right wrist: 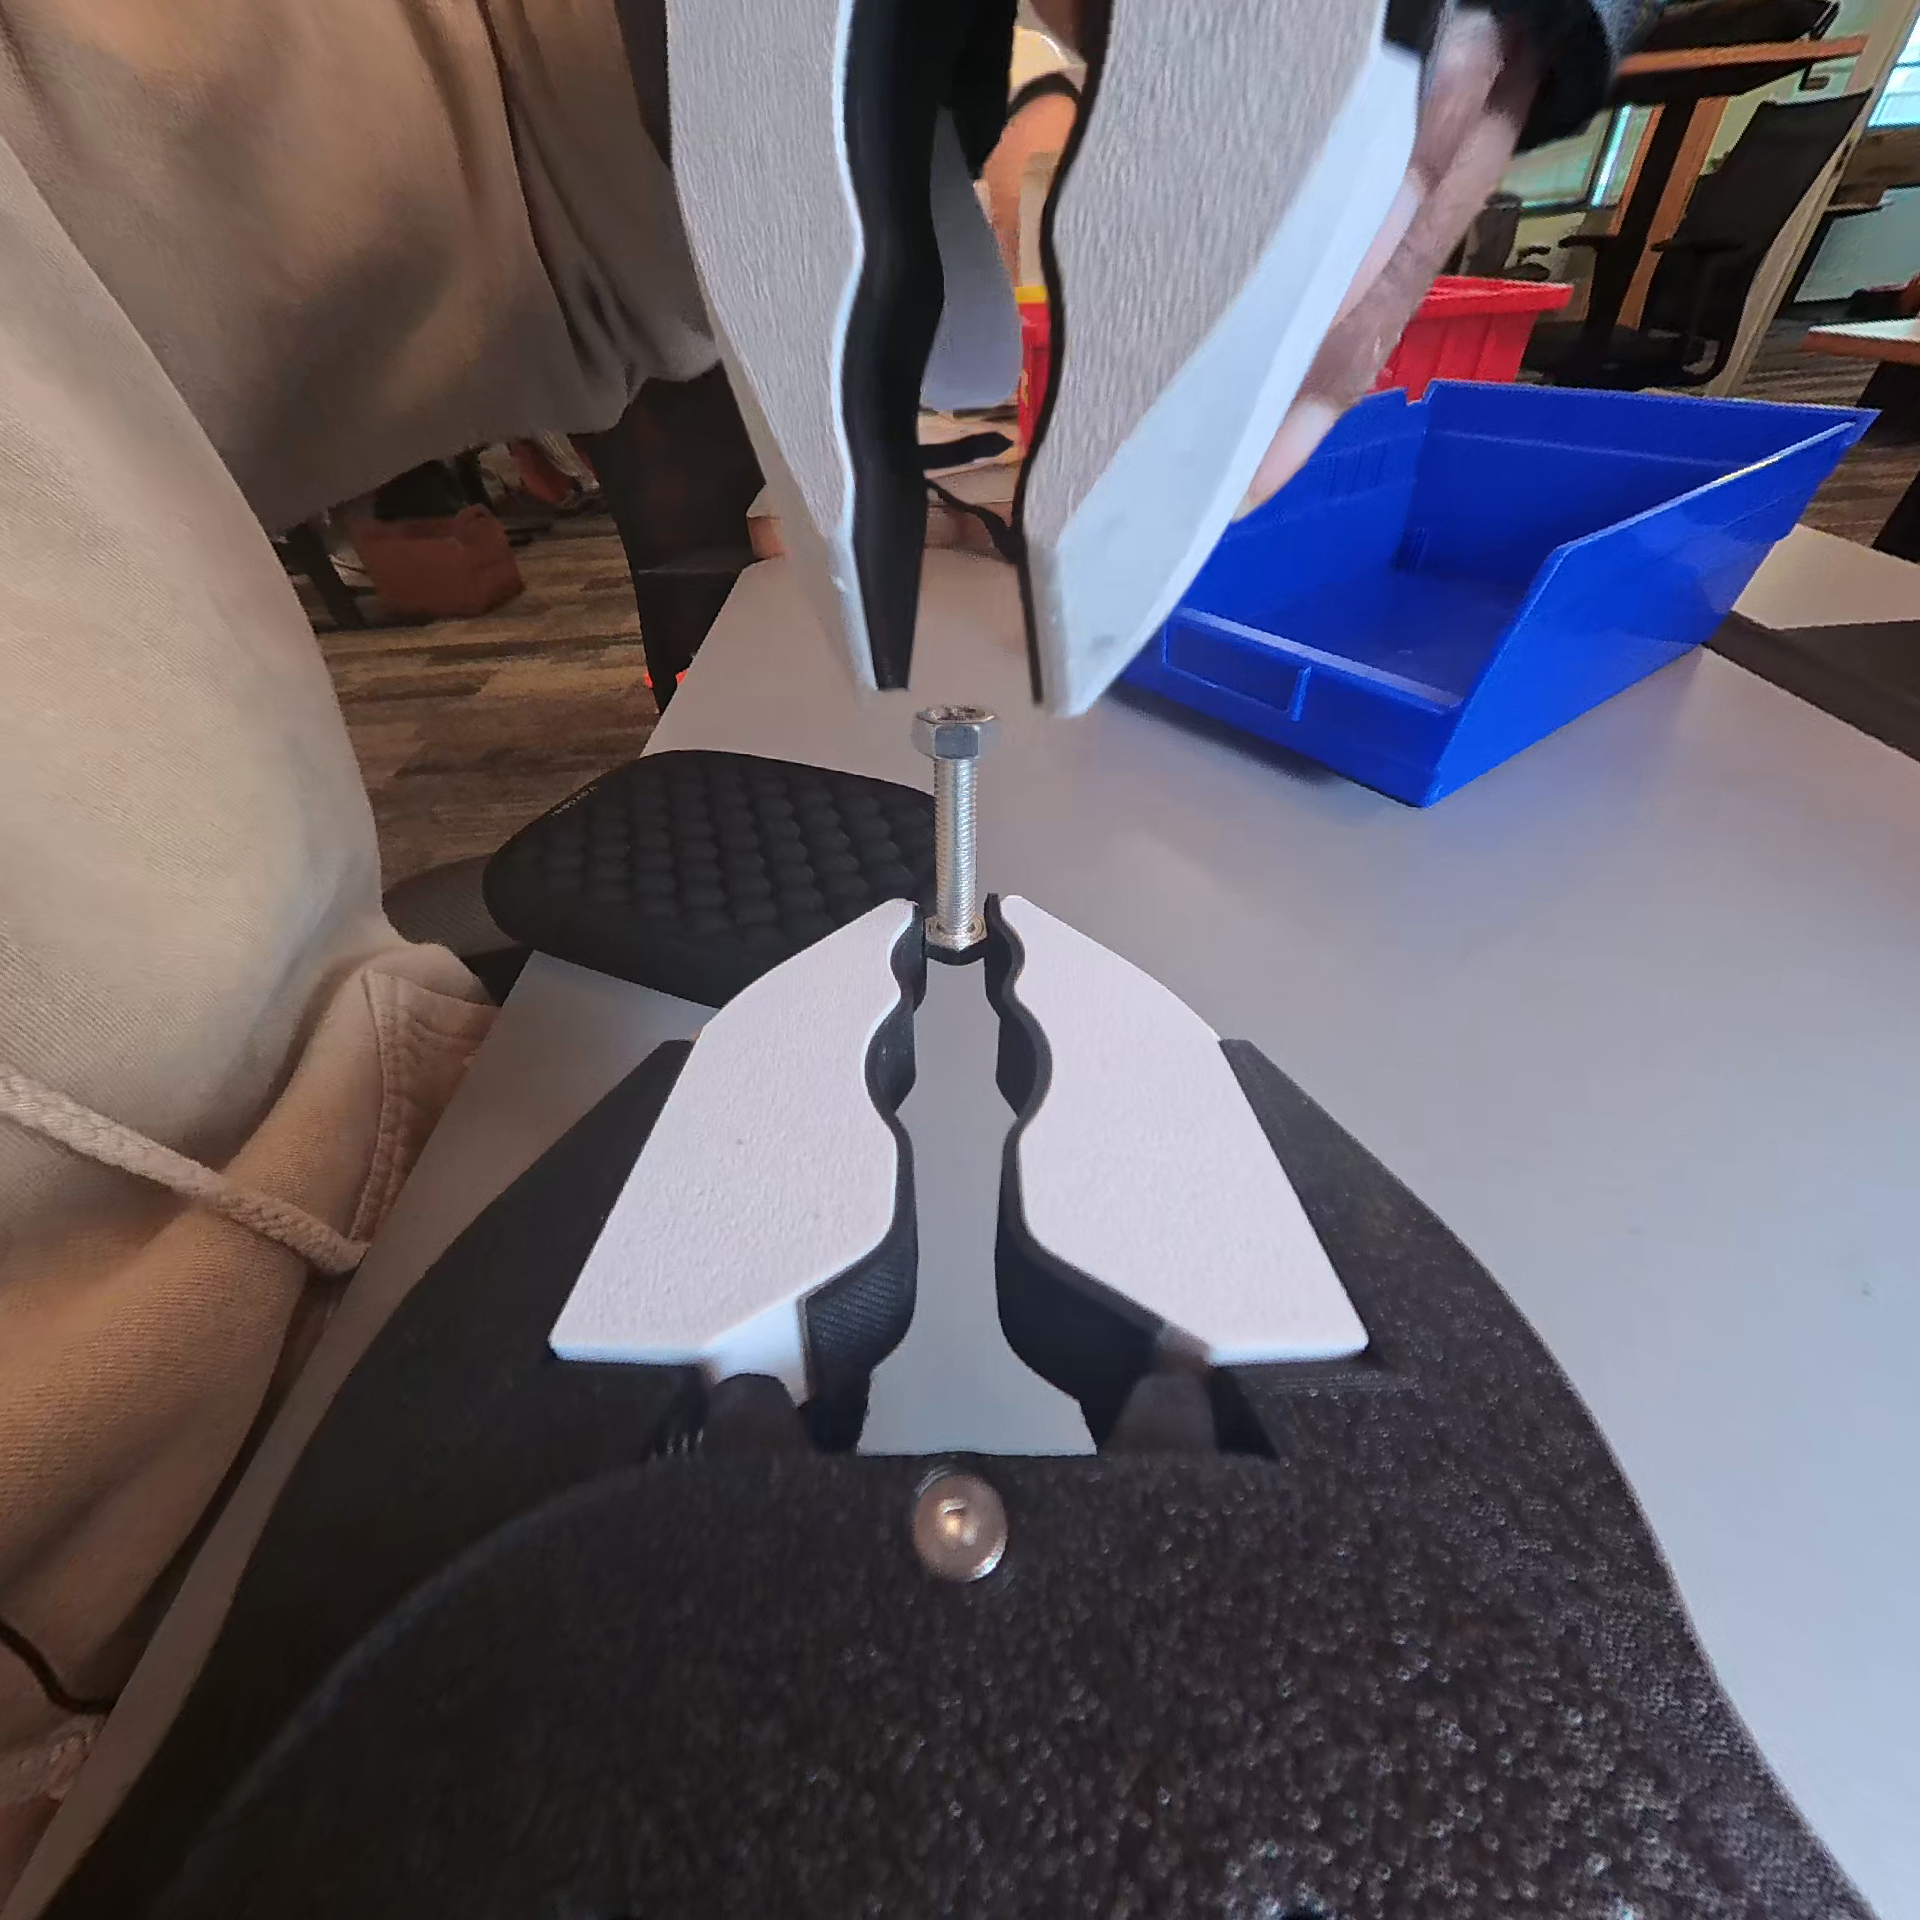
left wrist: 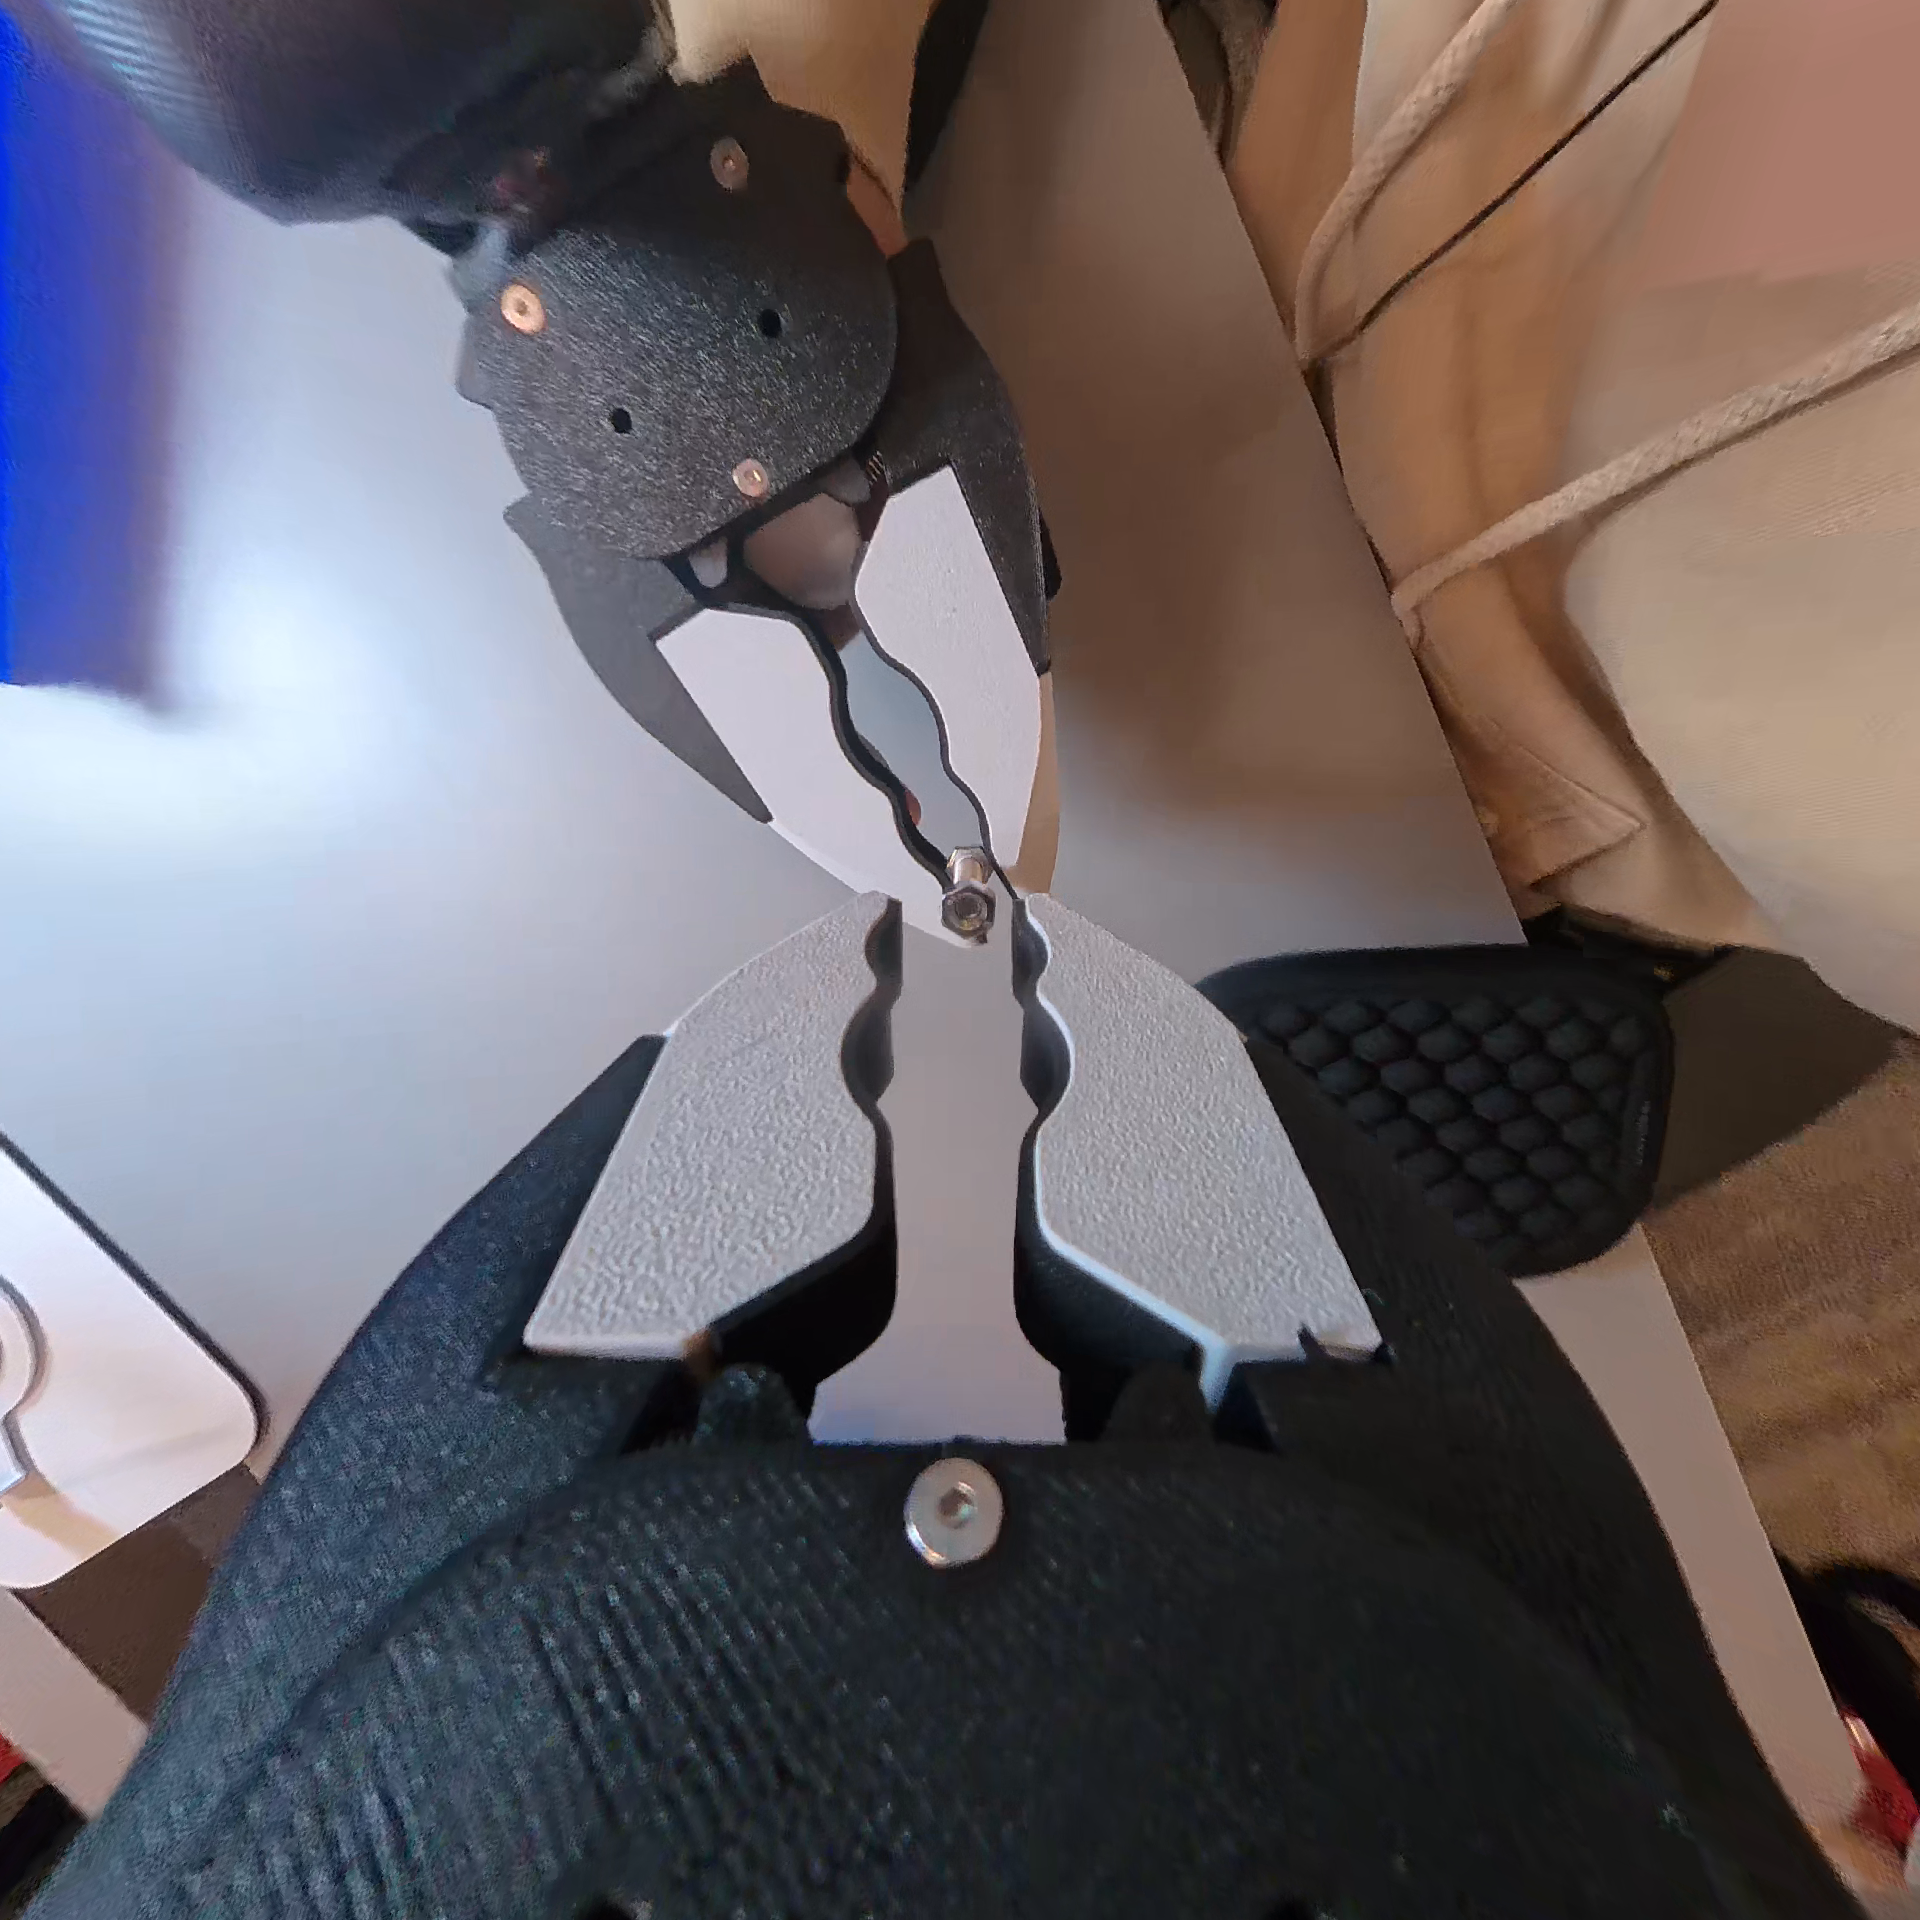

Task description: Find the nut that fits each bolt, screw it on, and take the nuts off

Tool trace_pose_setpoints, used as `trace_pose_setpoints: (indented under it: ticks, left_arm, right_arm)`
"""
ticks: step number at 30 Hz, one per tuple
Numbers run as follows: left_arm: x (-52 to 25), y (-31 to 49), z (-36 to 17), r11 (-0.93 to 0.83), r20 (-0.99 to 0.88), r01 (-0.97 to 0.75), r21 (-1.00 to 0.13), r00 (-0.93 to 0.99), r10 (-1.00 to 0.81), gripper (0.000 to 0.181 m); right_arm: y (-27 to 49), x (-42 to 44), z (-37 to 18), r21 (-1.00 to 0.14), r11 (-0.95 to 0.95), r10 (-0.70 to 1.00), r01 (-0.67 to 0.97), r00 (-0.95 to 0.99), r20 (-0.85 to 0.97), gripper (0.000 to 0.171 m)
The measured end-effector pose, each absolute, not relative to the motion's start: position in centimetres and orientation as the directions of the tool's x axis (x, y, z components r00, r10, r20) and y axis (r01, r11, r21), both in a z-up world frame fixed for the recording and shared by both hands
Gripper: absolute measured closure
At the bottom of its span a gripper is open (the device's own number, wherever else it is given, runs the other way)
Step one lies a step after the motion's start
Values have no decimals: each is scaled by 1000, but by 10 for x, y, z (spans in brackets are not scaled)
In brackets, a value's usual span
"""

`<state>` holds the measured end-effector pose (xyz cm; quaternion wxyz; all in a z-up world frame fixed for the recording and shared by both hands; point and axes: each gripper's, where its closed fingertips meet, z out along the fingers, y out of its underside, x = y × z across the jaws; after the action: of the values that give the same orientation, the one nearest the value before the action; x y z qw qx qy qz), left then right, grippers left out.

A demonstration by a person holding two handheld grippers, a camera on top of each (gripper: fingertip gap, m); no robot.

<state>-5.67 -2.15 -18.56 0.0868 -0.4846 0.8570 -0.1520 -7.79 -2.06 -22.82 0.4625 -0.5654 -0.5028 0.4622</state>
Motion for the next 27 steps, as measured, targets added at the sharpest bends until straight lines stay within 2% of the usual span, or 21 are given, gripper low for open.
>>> trace_pose_setpoints:
  ticks: [6, 11, 13, 17, 27]
  left_arm:
    - [-51, -11, -162, 337, -133, -650, -682, -343, -930, 157]
    - [-47, -4, -149, 170, -148, -332, -928, -89, -985, 155]
    - [-46, -1, -148, 142, -144, -232, -962, -5, -989, 153]
    - [-38, 8, -157, 93, -105, -158, -983, 69, -992, 149]
    - [-32, 9, -170, 47, -56, -160, -986, 54, -997, 152]
  right_arm:
    - [-13, -73, -219, -996, -43, 994, 77, 102, -35, 161]
    - [1, -65, -206, -1000, 20, 981, 6, 195, 21, 161]
    - [6, -63, -203, -1000, 27, 974, -9, 225, 25, 161]
    - [12, -62, -204, -1000, 21, 968, -10, 251, 18, 161]
    - [13, -64, -208, -1000, 7, 970, 5, 243, 8, 161]
